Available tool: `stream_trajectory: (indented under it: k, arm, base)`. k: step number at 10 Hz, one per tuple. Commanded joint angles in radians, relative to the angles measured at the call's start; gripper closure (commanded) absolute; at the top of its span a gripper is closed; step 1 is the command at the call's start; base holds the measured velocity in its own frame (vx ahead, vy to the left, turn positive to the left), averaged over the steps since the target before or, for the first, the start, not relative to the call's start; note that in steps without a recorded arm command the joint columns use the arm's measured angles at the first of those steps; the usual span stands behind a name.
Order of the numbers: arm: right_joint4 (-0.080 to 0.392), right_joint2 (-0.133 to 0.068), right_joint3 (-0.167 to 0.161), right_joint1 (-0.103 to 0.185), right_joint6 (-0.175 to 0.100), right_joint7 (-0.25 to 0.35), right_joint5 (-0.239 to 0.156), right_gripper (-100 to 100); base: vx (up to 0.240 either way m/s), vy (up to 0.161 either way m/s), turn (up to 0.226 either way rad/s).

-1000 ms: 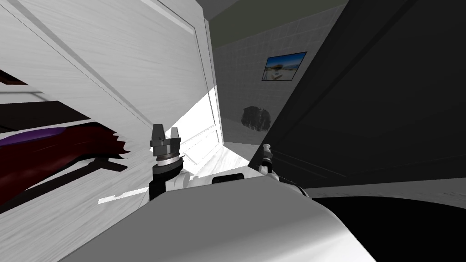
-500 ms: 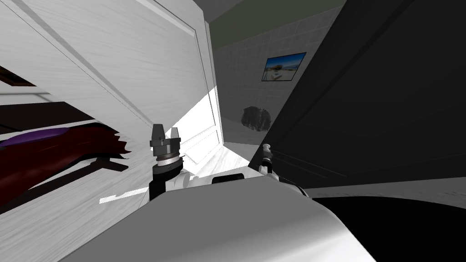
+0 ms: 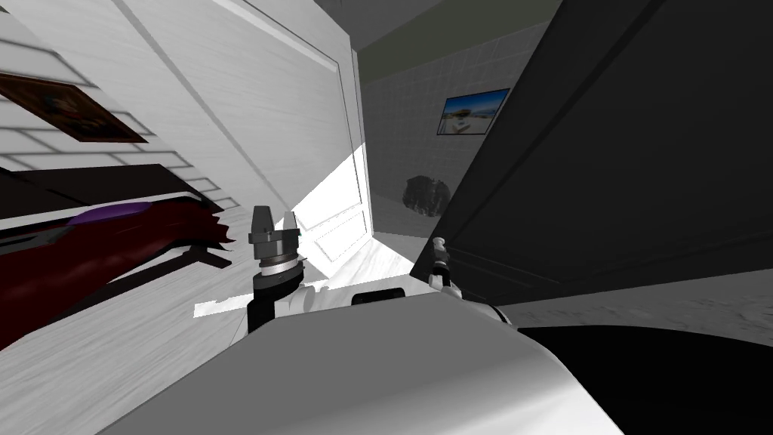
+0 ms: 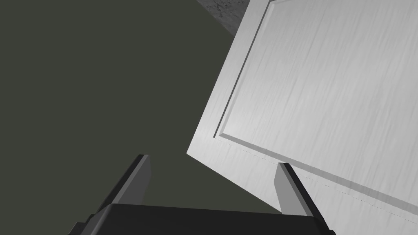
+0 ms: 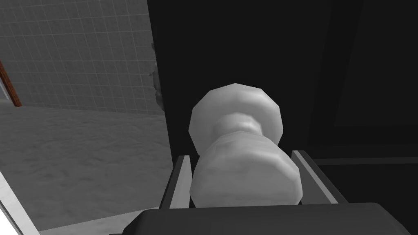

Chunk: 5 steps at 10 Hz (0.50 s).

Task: Pull the door open

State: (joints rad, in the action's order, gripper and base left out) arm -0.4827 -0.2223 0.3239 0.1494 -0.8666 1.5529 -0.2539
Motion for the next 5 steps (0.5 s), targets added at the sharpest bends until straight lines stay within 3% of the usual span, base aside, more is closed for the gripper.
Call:
stream_trajectory:
  k: [1,2,5]
  arm:
    - [-0.033,0.006,-0.006,-0.015,0.014,0.005,0.004,100]
    - [-0.037,0.003,-0.029,-0.014,0.018,0.029,0.019,100]
    - [-0.042,-0.002,-0.059,-0.014,0.023,0.058,0.038,100]
  base:
    - [-0.146,0.010,0.035]
    - [-0.189,0.001,0.069]
    - [-0.224,-0.020,0.082]
